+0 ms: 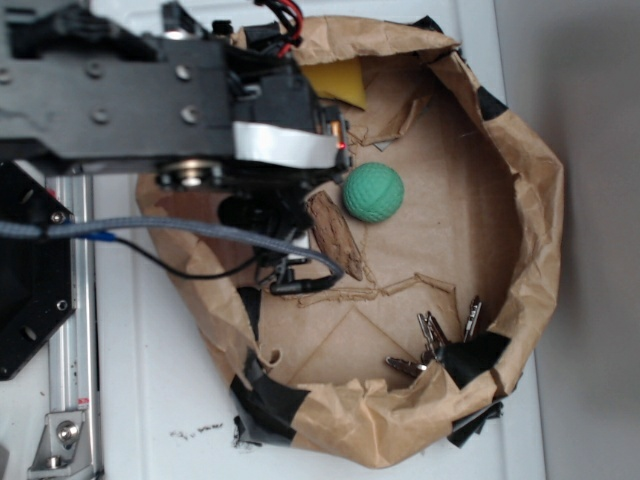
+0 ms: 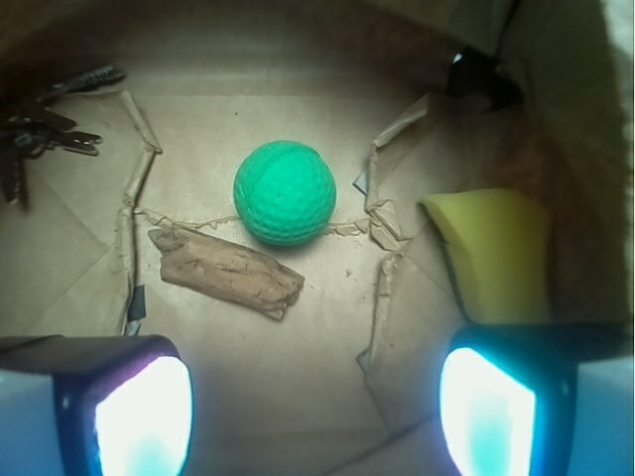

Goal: Grab the green sponge.

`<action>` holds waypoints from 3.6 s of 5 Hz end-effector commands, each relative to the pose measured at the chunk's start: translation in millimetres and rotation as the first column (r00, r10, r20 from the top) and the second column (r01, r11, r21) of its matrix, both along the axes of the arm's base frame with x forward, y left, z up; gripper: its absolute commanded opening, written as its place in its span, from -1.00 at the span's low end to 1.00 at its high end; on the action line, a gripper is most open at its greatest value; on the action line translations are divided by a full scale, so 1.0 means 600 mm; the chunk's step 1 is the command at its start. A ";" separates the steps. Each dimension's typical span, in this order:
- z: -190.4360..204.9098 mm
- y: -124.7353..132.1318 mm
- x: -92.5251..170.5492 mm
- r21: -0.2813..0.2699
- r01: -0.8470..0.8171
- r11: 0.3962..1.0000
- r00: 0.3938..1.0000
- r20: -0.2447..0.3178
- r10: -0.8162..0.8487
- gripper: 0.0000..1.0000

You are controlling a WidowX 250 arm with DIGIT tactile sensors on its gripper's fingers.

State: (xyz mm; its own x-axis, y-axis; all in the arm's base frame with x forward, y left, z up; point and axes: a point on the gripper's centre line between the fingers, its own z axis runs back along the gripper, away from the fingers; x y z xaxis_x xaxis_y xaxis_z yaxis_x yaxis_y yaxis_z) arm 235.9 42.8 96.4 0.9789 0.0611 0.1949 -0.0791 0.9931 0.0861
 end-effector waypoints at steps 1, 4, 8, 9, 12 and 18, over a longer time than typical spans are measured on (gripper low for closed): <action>0.019 0.019 0.021 0.046 -0.052 0.998 0.998 0.029 0.051 1.00; 0.019 0.019 0.021 0.046 -0.052 0.998 0.998 0.029 0.051 1.00; -0.045 0.095 0.029 0.082 0.092 0.992 0.994 0.056 -0.097 1.00; -0.047 0.098 0.028 0.106 0.090 0.990 0.994 0.056 -0.096 1.00; -0.067 0.121 0.048 0.234 0.169 0.957 0.980 0.062 -0.188 1.00; -0.094 0.130 0.057 0.200 0.151 0.968 0.988 -0.002 -0.154 -1.00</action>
State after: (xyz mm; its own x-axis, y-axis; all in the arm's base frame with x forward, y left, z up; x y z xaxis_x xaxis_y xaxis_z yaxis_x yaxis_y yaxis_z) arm 263.5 117.6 28.5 0.9772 -0.1279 0.1692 0.0789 0.9596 0.2699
